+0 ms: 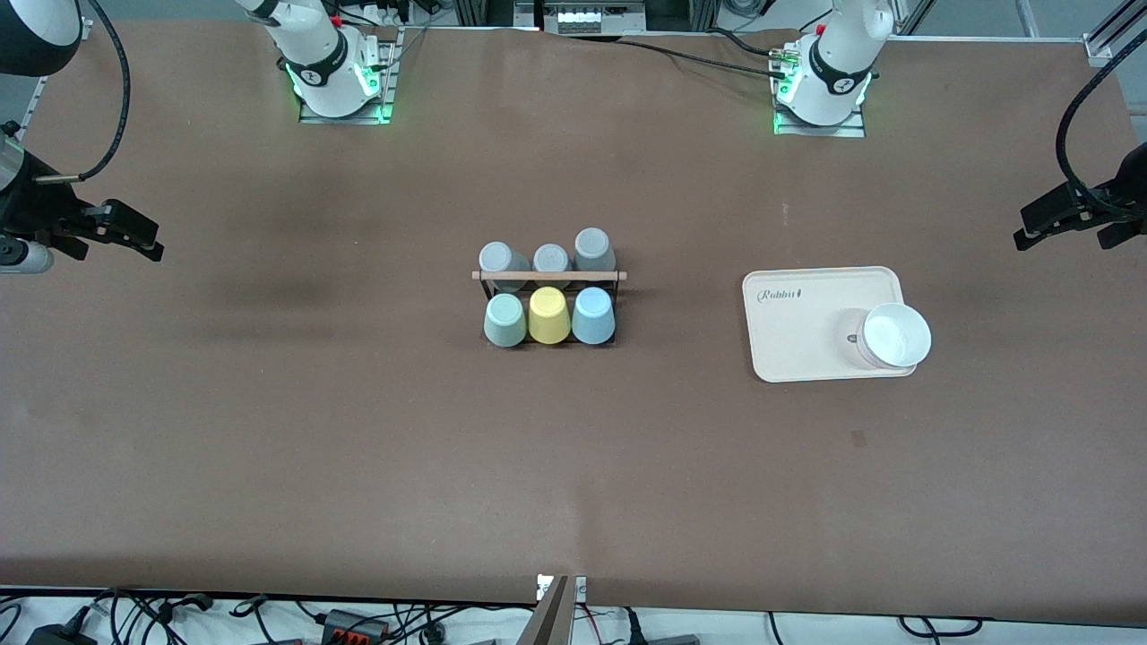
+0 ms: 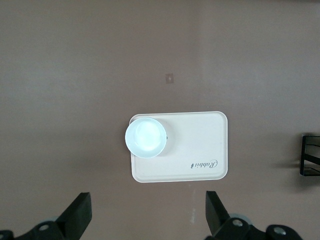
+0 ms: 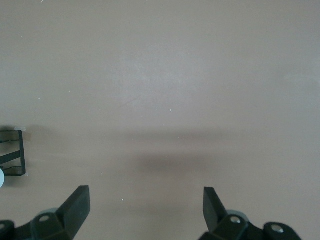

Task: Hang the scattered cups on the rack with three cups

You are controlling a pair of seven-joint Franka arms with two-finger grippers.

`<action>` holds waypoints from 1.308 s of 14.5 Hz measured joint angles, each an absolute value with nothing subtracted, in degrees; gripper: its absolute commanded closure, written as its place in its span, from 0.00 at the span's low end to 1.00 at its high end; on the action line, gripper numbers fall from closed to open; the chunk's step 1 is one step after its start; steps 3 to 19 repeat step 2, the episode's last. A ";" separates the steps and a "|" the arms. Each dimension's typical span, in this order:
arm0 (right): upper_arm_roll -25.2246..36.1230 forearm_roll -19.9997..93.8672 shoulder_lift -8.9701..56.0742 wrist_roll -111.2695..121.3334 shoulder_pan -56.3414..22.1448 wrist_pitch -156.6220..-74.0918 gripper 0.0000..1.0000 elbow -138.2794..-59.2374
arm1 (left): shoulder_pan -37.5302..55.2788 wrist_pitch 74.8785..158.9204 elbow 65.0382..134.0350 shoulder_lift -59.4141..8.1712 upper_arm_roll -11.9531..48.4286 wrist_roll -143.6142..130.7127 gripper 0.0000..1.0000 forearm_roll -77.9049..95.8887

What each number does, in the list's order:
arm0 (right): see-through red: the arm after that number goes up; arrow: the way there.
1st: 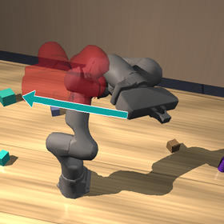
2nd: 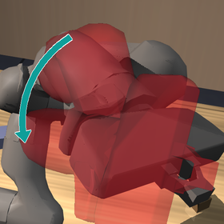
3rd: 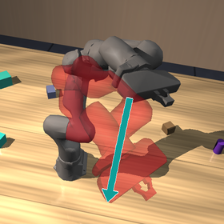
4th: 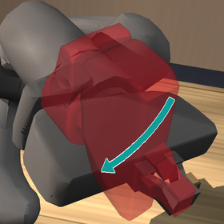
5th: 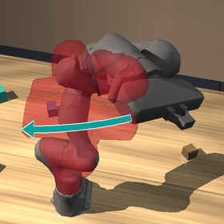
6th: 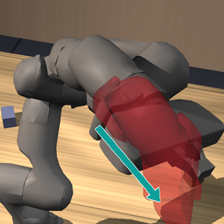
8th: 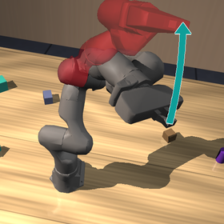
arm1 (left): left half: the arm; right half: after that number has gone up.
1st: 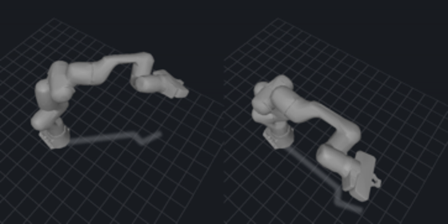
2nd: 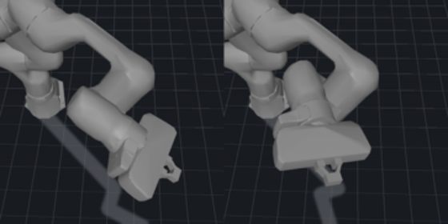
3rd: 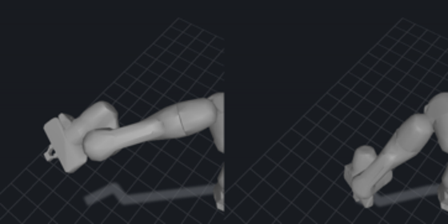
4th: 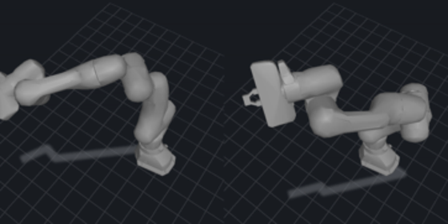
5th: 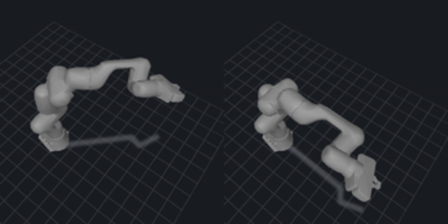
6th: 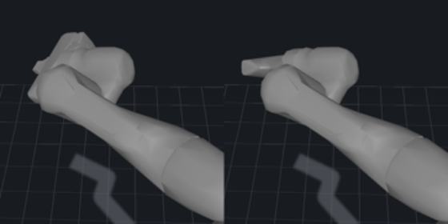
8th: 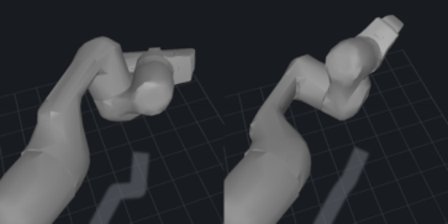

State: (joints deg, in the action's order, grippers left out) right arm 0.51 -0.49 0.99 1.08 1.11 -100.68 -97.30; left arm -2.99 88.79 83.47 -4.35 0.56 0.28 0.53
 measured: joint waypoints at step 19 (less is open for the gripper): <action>0.51 -0.49 1.00 1.08 1.11 -100.68 0.00 -97.35 | -2.99 88.79 83.47 -4.35 0.56 0.28 0.00 0.53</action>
